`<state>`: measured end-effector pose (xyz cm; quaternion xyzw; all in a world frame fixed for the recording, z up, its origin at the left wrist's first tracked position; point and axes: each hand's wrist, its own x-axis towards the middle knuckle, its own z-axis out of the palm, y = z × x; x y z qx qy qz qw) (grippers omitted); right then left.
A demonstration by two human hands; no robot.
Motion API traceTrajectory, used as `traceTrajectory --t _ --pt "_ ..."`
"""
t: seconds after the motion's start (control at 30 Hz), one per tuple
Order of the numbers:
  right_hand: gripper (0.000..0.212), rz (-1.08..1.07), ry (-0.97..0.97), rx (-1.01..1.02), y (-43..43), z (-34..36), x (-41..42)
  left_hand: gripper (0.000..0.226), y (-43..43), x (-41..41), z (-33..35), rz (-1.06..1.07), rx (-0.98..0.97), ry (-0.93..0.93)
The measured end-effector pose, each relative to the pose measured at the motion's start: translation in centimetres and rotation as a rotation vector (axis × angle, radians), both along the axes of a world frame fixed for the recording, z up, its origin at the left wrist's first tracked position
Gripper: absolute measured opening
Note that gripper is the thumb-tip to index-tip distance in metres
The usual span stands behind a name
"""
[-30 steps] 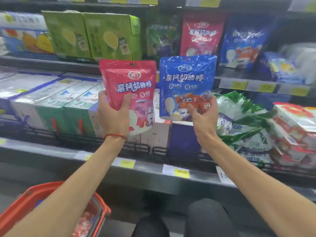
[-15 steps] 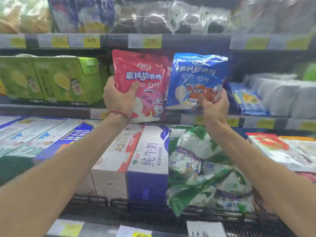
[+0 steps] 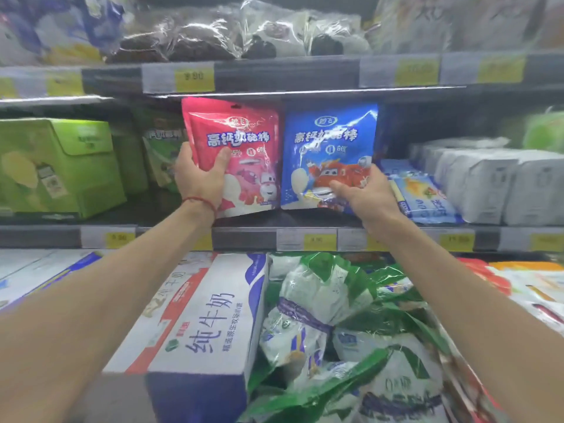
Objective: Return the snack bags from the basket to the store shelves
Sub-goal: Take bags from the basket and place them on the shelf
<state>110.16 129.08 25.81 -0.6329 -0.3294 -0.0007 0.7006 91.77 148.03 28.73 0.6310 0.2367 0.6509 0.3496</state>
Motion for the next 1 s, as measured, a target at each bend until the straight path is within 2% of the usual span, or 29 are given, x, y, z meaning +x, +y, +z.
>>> traceTrajectory --t 0.17,0.47,0.53,0.63,0.8,0.83,0.93,1.0 --pt "0.049 -0.019 -0.010 -0.037 -0.1 -0.1 0.1 0.050 -0.2 0.9 -0.6 -0.034 0.031 0.008" --pt "0.054 -0.126 -0.061 -0.126 -0.4 0.1 -0.9 0.105 -0.4 -0.5 -1.3 -0.266 0.026 0.273" --pt "0.051 -0.149 -0.067 -0.146 -0.4 0.1 -1.0 0.115 0.1 -0.6 -1.6 -0.267 0.025 0.357" --pt "0.047 -0.199 -0.092 -0.183 -0.3 0.0 -1.1 0.118 1.0 -0.5 -1.6 -0.230 0.011 0.446" --pt "0.054 -0.309 -0.087 -0.235 -0.1 0.3 -1.6 0.134 2.3 -0.1 -1.7 -0.181 -0.149 0.474" --pt "0.059 -0.338 -0.099 -0.237 -0.1 0.4 -1.7 0.135 2.2 0.1 -1.8 -0.128 -0.172 0.498" --pt "0.094 -0.441 -0.153 -0.253 0.2 0.4 -2.4 0.132 1.7 0.6 -1.8 0.033 -0.155 0.507" --pt "0.103 -0.483 -0.175 -0.236 0.1 0.5 -2.7 0.136 1.3 0.9 -1.7 0.031 -0.084 0.495"
